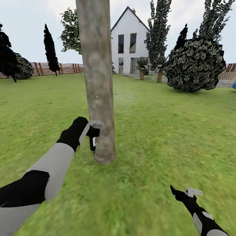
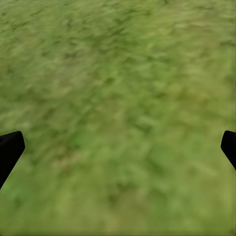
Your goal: In the garden, pick up the pesticide atomizer on the floor and spray pesticide onto both trees until each tree trunk is fully covered.
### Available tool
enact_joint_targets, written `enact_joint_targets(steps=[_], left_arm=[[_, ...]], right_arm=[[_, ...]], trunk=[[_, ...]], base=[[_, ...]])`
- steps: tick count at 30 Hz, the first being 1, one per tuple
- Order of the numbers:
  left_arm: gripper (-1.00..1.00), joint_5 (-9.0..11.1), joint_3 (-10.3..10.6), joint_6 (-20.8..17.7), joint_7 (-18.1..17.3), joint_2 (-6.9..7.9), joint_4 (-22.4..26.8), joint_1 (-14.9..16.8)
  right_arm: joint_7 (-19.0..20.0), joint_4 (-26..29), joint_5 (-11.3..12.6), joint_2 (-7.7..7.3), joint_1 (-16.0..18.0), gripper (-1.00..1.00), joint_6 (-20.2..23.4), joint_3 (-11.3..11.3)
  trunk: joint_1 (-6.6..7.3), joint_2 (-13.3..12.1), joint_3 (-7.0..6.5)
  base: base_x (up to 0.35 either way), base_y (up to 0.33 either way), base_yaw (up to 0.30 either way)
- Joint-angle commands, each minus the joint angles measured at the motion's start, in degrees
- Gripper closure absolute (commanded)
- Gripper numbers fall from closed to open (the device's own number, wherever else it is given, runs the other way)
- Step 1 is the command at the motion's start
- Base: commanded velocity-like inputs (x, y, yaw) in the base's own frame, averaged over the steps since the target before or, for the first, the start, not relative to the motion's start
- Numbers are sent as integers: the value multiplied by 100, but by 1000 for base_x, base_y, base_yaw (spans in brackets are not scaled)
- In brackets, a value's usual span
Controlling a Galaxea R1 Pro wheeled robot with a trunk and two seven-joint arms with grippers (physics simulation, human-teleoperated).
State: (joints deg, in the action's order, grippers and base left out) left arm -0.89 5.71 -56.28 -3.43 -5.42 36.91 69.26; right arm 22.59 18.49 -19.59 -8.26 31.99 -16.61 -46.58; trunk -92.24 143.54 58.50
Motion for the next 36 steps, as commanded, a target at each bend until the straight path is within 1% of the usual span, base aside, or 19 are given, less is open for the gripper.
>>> enact_joint_targets(steps=[1, 3, 4, 6, 8, 9, 10, 12, 13, 14, 16, 18, 19, 20, 21, 24, 25, 31, 36], left_arm=[[100, 4, 0, -17, 1, -1, 9, 144], [100, 13, 0, -37, 1, -9, 13, 430], [100, 17, 1, -58, 1, -11, 11, 672], [100, 21, 2, -73, 1, -11, 2, 1028], [100, 26, 1, -82, 1, -17, -3, 1256], [100, 33, 1, -104, -2, -27, -16, 1576], [100, 35, 0, -108, -2, -55, -25, 1681], [100, 41, 0, -111, -6, -90, -32, 2010], [100, 43, 0, -111, -3, -96, -35, 2215], [100, 44, 0, -112, -1, -98, -90, 2510], [100, 48, -1, -112, 0, -99, -309, 2947], [100, 51, -6, -112, 1, -99, -660, 3438], [100, 53, -8, -112, 0, -99, -916, 3830], [100, 53, -8, -112, -2, -100, -1093, 4121], [100, 53, -8, -112, -5, -100, -1149, 4252], [100, 54, -8, -112, -2, -100, -1354, 4604], [100, 54, -8, -112, -1, -100, -1383, 4639], [100, 54, -5, -112, 1, -98, -1418, 4683], [100, 49, 8, -112, 1, -93, -1644, 4684]], right_arm=[[0, -2, 0, 0, 0, -100, 0, 0], [0, -6, -1, 0, 0, -100, 0, 0], [0, -10, -1, 0, 0, -100, 0, 2], [0, -12, -1, 0, 0, -100, 0, 5], [0, -12, -1, 0, 0, -100, 0, 7], [0, -19, -1, 0, 0, -100, 2, 8], [0, -20, -1, 0, 0, -100, 1, 8], [0, -20, -5, 0, 0, -100, 0, 9], [0, -21, -5, 2, 0, -100, 0, 9], [0, -21, -7, 2, 0, -100, 0, 9], [0, -21, -7, 0, 0, -100, 0, 9], [0, -21, -7, 0, 0, -100, 0, 9], [0, -21, -8, 1, 0, -100, 0, 9], [0, -21, -7, 0, 0, -100, 0, 9], [0, -21, -7, 0, 0, -100, 0, 9], [0, -21, -9, 1, 0, -100, 0, 9], [0, -21, -6, 0, 0, -100, 0, 9], [0, -21, -7, 2, 0, -100, 0, 9], [0, -21, -9, 0, 0, -100, 0, 9]], trunk=[[-1, 0, 1], [-1, 0, 1], [-1, 0, 1], [-1, 0, 1], [-1, 0, 1], [-1, 0, 1], [-1, 0, 1], [-1, 0, 1], [-1, 0, 1], [-1, 0, 1], [-1, 0, 1], [-1, 0, 1], [-1, 0, 1], [-1, 0, 1], [-1, 0, 1], [-1, 0, 1], [-1, 0, 1], [-1, 0, 1], [-1, 0, 1]], base=[[0, 0, 0], [0, 0, 0], [0, 0, 0], [0, 0, 0], [0, 0, 0], [0, 0, 0], [0, 0, 0], [0, 0, 0], [0, 0, 0], [0, 0, 0], [0, 0, 0], [0, 0, 0], [0, 0, 0], [0, 0, 0], [0, 0, 0], [0, 0, 0], [0, 0, 0], [0, 0, 0], [0, 0, 0]])
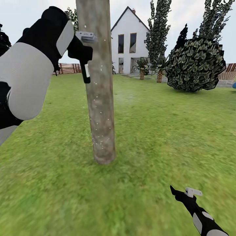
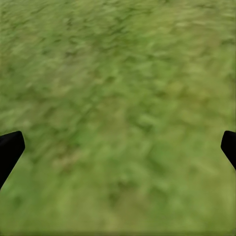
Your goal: In the garden, pick up the pesticide atomizer on the floor and spray pesticide onto both trees until each tree trunk is fully covered.
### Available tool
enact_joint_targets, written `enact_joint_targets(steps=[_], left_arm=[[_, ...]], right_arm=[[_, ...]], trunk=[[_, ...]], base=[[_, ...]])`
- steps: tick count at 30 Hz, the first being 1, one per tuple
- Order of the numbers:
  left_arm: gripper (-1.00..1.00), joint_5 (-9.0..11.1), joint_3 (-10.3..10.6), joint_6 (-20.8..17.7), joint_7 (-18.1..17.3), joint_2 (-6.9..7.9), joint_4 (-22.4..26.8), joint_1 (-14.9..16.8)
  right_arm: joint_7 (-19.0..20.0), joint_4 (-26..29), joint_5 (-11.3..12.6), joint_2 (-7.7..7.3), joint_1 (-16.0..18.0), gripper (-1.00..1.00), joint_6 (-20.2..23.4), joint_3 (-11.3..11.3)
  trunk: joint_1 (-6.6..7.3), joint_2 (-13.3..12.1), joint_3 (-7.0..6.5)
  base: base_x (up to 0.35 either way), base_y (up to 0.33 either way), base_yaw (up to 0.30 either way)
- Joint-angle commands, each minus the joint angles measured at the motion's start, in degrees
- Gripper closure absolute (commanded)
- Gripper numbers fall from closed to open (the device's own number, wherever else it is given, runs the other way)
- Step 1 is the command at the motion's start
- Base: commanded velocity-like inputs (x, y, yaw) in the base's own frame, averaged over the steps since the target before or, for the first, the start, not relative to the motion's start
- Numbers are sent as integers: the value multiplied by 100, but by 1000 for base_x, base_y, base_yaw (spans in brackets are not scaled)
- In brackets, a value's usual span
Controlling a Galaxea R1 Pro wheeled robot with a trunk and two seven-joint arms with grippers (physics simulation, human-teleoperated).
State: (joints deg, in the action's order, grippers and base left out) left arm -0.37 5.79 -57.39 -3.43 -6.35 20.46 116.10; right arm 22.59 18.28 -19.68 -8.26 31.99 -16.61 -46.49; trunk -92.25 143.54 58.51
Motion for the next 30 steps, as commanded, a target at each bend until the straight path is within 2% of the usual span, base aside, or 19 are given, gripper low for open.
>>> enact_joint_targets(steps=[1, 4, 6, 7, 8, 10, 12, 15, 16, 17, 18, 22, 24, 28, 30], left_arm=[[100, -5, 4, 0, -1, -3, -33, -3], [100, -7, 1, 39, -8, 15, -876, -8], [100, -12, -5, 49, -8, 85, -1007, -8], [100, -13, -6, 50, -8, 145, -1024, -8], [100, -15, -1, 52, -4, 283, -1049, -13], [100, -16, 1, 53, -3, 372, -1059, -32], [100, -16, 7, 53, -4, 388, -1118, -47], [100, -22, 10, 97, -14, 389, -1741, -63], [100, -23, 10, 106, -15, 389, -1813, -88], [100, -32, 10, 125, -16, 389, -1875, -235], [100, -43, 10, 201, -17, 389, -1909, -514], [100, -51, 10, 522, -17, 406, -1931, -1173], [100, -51, 14, 726, -17, 492, -1932, -1537], [100, -51, 15, 918, -17, 697, -1937, -2024], [100, -46, 17, 1214, -17, 817, -1940, -2301]], right_arm=[[0, 0, 0, 0, 0, -100, 0, 0], [0, 0, 3, 2, 0, -100, 0, 0], [0, 0, 3, 5, 0, -100, 0, 0], [0, 0, 2, 5, 0, -100, 0, 0], [0, 0, 0, 7, 0, -100, 0, 0], [0, -12, 2, 8, 0, -100, 0, 0], [0, -29, 1, 9, 0, -100, 0, 0], [0, -35, 1, 9, 0, -100, 0, 0], [0, -35, 0, 9, 0, -100, 0, 0], [0, -35, 2, 9, 0, -100, 0, 0], [0, -35, 0, 9, 0, -100, 0, 0], [0, -35, -1, 10, 0, -100, 0, 0], [0, -35, -1, 9, 0, -100, 0, 0], [0, -37, -1, 13, 0, -100, 0, 0], [0, -36, -1, 13, 0, -100, 0, 0]], trunk=[[0, 0, 0], [0, 0, 0], [0, 0, 0], [0, 0, 0], [0, 0, 0], [0, 0, 0], [0, 0, 0], [0, 0, 0], [0, 0, 0], [0, 0, 0], [0, 0, 0], [0, 0, 0], [0, 0, 0], [0, 0, 0], [0, 0, 0]], base=[[0, 0, 0], [0, 0, 0], [0, 0, 0], [0, 0, 0], [0, 0, 0], [0, 0, 0], [0, 0, 0], [0, 0, 0], [0, 0, 0], [0, 0, 0], [0, 0, 0], [0, 0, 0], [0, 0, 0], [0, 0, 0], [0, 0, 0]])
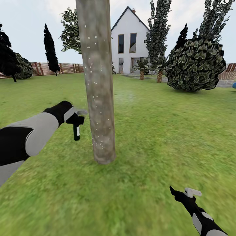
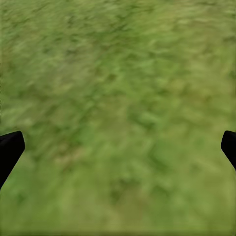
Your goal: In the garden, pick up the pesticide atomizer on the floor and spray pesticide onto both trees until each tree trunk is fully covered.
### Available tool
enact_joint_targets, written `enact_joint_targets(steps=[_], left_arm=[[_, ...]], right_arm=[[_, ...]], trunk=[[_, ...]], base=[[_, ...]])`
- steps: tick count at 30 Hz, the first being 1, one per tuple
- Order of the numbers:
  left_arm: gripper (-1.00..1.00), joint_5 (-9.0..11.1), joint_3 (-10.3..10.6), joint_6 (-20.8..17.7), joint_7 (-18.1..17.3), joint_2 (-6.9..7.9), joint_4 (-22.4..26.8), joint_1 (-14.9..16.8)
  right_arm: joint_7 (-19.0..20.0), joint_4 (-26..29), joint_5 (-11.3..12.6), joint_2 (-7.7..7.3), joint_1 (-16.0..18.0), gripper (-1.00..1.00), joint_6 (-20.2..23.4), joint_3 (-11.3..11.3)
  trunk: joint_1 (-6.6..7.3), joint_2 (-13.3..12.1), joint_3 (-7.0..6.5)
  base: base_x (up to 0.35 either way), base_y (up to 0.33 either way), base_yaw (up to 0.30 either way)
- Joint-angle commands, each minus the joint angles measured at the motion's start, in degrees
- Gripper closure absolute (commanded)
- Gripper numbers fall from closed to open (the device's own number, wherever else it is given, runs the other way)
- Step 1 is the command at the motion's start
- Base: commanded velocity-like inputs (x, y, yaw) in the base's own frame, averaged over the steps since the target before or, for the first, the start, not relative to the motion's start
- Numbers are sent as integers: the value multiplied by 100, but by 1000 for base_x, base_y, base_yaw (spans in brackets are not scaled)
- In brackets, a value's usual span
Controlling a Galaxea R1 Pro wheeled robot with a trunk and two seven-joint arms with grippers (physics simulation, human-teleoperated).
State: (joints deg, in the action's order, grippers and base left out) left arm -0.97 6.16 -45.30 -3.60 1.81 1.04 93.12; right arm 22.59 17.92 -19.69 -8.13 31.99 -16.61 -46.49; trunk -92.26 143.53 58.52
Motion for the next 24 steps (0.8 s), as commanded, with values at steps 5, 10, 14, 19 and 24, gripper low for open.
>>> enact_joint_targets(steps=[5, 10, 14, 19, 24], left_arm=[[100, 18, -18, 734, 0, 47, 6, -910], [100, 27, -27, 1722, 0, 147, 6, -1883], [100, 47, -35, 2123, -16, 175, 7, -2454], [100, 71, -37, 2572, -18, 136, 2, -2748], [100, 78, -36, 2571, -18, 113, 1, -2764]], right_arm=[[0, 0, 0, -2, 0, -100, 0, 0], [0, 1, 0, -4, 0, -100, 0, 0], [0, -2, 0, -4, 0, -100, 1, 0], [0, 0, 2, -17, 0, -100, 0, 0], [0, 9, 14, -5, 0, -100, 0, 0]], trunk=[[1, 1, -1], [1, 1, -1], [1, 1, -1], [1, 1, -1], [1, 1, -1]], base=[[0, 0, 0], [0, 0, 0], [0, 0, 0], [0, 0, 0], [0, -191, 92]])
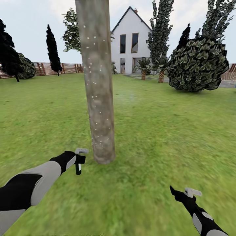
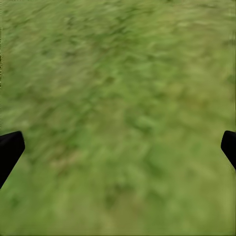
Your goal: In the garden, pick up the pesticide atomizer on the floor and spray pesticide onto both trees until each tree trunk is fully covered.
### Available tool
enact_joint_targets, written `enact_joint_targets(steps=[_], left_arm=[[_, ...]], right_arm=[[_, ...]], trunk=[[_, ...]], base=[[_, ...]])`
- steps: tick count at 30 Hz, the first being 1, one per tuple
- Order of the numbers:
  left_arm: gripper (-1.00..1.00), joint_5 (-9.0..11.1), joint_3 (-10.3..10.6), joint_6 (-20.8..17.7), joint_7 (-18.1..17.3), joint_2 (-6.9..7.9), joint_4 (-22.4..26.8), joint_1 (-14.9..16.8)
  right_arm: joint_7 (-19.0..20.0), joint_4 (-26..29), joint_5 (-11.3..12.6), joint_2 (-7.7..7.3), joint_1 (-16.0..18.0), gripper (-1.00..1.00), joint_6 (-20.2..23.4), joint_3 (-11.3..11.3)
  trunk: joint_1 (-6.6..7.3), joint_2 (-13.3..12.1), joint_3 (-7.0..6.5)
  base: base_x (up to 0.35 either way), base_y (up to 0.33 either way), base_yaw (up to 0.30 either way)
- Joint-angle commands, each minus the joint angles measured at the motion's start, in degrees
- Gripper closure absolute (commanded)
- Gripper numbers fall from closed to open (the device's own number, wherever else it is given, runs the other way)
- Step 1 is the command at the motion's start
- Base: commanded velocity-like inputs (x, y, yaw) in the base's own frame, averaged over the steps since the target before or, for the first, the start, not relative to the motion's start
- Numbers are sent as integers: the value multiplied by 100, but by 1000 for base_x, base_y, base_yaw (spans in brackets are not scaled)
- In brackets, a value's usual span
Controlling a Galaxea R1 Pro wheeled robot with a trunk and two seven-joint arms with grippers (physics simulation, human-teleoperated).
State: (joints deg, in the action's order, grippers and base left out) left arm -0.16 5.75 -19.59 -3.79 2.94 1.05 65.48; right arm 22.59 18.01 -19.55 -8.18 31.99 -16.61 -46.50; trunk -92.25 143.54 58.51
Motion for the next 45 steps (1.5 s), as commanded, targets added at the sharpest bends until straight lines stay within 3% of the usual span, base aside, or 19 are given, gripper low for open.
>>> enact_joint_targets(steps=[1, 8, 14, 23, 45], left_arm=[[100, -2, 5, 0, 1, -15, 0, 0], [100, -1, 5, -1, 1, -50, 0, 0], [100, -1, 5, -1, 9, -191, 0, 0], [100, -1, 5, -1, 18, -199, 0, -5], [100, -1, 5, -1, 18, -206, 0, -9]], right_arm=[[0, 0, 0, 1, 0, -100, 0, 0], [0, 0, -5, 5, 0, -100, 0, 0], [0, -4, -5, 9, 0, -100, 0, 0], [0, -8, -5, 37, 0, -100, 0, 0], [0, -8, -5, 53, 0, -100, 0, 0]], trunk=[[0, 0, 0], [0, 0, 0], [0, 0, 0], [0, 0, 0], [0, 0, 0]], base=[[0, -294, 251], [0, -311, 272], [0, -327, 244], [0, -327, 56], [0, -328, 279]])
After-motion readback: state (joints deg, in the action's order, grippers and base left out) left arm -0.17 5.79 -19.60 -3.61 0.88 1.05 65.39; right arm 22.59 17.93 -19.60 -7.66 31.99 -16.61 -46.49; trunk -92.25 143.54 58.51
